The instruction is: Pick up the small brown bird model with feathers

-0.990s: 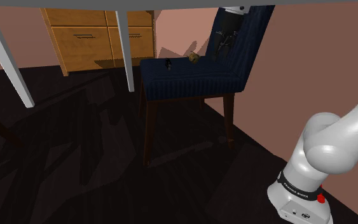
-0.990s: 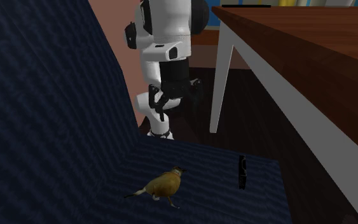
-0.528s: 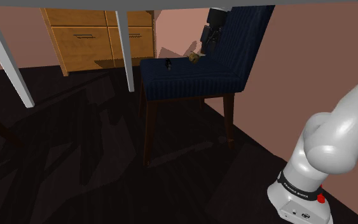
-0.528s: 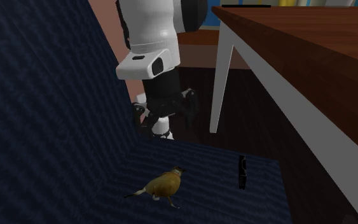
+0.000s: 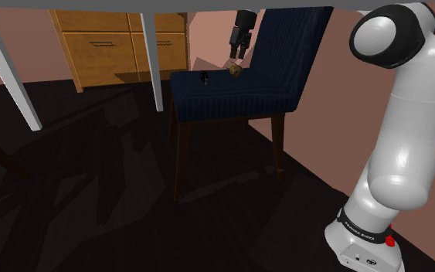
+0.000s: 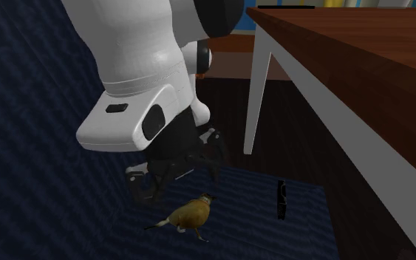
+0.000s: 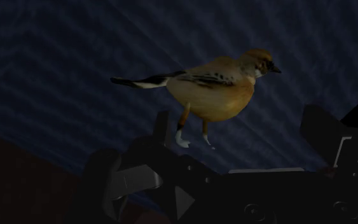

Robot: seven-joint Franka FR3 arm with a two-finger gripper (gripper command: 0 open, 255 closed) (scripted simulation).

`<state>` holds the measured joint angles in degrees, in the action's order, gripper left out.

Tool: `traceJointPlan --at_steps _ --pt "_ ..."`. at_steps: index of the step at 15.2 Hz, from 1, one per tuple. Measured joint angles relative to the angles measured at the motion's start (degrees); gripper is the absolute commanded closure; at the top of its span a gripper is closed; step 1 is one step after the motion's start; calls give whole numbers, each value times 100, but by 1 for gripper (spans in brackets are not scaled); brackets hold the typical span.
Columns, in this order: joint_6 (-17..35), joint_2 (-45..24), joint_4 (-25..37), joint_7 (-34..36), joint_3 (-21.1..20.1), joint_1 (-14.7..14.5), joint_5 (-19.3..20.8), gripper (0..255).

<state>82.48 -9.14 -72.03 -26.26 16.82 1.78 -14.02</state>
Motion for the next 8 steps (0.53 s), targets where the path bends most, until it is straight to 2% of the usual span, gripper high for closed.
traceJointPlan --at_steps 2,8 --pt "2 -126 77 -87 6 37 -65 0" --pt "498 35 -588 -177 -9 -16 -13 0"
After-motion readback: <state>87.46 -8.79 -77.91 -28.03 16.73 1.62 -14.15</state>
